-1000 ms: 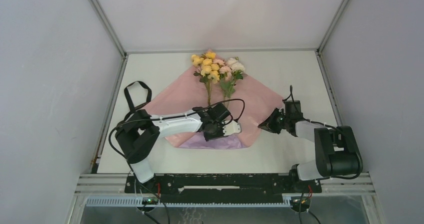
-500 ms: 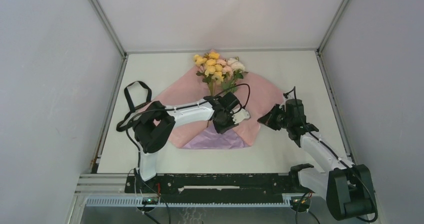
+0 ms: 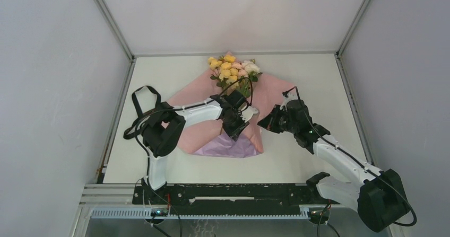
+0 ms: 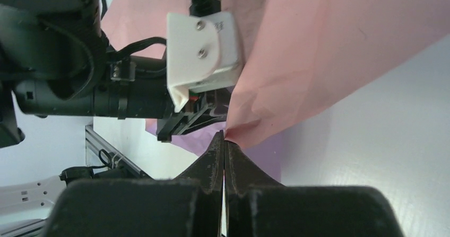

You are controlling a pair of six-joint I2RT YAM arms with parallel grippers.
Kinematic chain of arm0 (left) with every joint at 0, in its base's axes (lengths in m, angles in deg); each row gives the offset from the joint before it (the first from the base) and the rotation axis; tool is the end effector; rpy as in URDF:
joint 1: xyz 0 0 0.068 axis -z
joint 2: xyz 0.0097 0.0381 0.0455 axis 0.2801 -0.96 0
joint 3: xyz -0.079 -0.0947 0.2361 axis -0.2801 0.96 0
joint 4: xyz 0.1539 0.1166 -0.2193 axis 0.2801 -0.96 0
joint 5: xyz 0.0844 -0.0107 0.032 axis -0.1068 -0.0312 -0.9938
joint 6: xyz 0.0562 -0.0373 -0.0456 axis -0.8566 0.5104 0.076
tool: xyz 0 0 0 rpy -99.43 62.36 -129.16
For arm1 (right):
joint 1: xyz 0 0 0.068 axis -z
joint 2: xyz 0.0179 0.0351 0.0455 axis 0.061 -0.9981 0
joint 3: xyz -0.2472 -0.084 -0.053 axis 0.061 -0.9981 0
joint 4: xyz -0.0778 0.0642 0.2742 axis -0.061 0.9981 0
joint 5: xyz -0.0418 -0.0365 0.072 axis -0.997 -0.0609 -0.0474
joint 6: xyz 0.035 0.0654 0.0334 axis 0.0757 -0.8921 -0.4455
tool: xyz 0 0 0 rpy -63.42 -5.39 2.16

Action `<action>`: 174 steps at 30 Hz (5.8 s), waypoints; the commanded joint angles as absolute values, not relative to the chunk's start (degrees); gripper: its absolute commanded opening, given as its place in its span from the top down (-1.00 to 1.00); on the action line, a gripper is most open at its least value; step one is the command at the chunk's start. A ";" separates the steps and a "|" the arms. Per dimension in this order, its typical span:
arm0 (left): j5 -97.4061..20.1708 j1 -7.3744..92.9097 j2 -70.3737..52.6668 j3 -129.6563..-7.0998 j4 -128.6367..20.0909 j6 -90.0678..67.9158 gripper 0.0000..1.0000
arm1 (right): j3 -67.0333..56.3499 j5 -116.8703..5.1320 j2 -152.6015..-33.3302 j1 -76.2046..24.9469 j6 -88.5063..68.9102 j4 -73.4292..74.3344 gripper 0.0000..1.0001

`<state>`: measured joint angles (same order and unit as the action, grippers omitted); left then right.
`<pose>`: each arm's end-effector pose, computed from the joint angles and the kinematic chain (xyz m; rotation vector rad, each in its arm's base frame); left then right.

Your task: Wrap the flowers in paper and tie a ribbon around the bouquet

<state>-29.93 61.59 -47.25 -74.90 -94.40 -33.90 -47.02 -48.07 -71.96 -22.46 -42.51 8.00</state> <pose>0.2852 -0.3178 0.1029 1.4302 2.5225 -0.5388 0.2476 0.1415 0.1883 0.1077 2.2997 0.9186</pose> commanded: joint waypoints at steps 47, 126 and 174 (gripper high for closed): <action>-6.76 41.75 -22.75 -59.50 -68.80 -22.23 -0.99 | -41.07 -73.66 -113.32 -46.86 -44.20 -15.66 1.00; -15.49 29.30 -43.38 -72.45 -75.59 -14.16 1.00 | -34.22 -59.51 -106.88 -51.82 -25.17 -14.57 0.66; -22.16 24.82 -47.88 -81.12 -82.76 -16.85 1.00 | -31.84 -53.82 -112.49 -56.87 -24.80 -2.02 0.55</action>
<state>-20.20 25.79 -47.94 -77.33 -82.73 -16.55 -29.25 -54.65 -114.10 -55.75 -23.06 -4.59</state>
